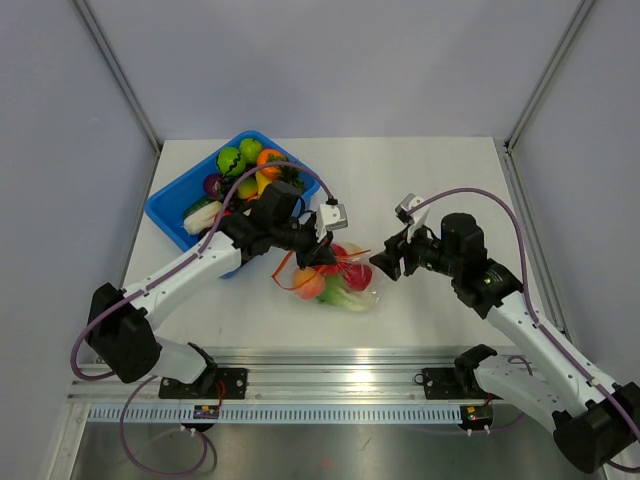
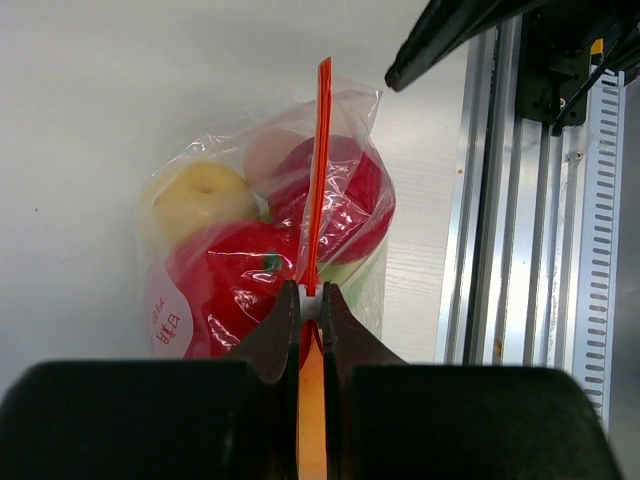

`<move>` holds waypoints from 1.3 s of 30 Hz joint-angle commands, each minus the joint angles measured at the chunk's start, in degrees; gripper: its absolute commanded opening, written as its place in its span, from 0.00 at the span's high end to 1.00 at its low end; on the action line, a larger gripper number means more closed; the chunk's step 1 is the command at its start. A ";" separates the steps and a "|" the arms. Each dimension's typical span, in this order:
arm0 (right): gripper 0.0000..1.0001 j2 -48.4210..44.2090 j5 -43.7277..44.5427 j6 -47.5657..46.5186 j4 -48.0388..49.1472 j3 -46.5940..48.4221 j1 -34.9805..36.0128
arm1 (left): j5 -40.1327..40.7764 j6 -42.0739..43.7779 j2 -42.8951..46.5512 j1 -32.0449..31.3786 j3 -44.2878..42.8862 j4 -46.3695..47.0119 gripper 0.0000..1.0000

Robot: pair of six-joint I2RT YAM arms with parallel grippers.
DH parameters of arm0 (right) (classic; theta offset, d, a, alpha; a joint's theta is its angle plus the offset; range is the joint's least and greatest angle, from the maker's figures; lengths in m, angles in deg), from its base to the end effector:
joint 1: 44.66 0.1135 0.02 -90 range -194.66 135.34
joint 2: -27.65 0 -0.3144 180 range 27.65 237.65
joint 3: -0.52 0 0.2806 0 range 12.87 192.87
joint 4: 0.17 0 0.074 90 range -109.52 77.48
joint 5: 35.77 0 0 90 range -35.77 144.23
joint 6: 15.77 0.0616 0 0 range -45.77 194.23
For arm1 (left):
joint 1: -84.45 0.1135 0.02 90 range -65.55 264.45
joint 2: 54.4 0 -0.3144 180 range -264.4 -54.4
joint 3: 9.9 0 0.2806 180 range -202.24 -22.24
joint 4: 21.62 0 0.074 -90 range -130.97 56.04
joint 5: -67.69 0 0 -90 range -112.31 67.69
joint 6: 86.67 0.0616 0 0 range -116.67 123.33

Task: Place the food in the zip-top bag and seal the zipper
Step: Zip the zipper food storage bag at the center of the board.

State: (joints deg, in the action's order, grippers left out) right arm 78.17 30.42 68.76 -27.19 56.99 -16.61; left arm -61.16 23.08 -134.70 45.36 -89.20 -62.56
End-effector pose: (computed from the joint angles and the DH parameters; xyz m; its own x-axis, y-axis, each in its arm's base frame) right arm 0.1832 0.1258 0.3384 -0.2431 -0.2284 -0.9427 -0.7895 0.6113 0.0555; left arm 0.2382 -0.2433 0.3370 -0.1999 0.5015 -0.8418 0.9783 0.1496 -0.1432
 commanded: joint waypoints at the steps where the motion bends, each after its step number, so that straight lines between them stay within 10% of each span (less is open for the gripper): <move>1: 0.35 1.59 -7.47 -0.59 0.43 2.90 -0.19 | -1.84 -0.41 2.59 0.24 -2.74 3.11 1.00; 15: 0.37 9.77 -10.55 7.12 9.75 3.43 -0.10 | -3.16 -0.94 3.21 0.16 -3.27 4.25 1.00; 24: 1.00 8.89 -10.55 12.15 21.08 -0.26 -0.02 | -4.04 -0.94 2.51 0.16 -3.53 4.43 1.00; 39: 1.00 -0.60 16.24 17.16 25.58 -6.68 -0.10 | -1.58 0.47 1.63 0.24 -4.76 1.27 1.00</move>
State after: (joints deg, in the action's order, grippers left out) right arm 79.31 34.35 85.83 -6.19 50.30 -15.74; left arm -62.38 22.92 -133.89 45.32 -91.67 -58.15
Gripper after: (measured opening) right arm 0.012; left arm 0.046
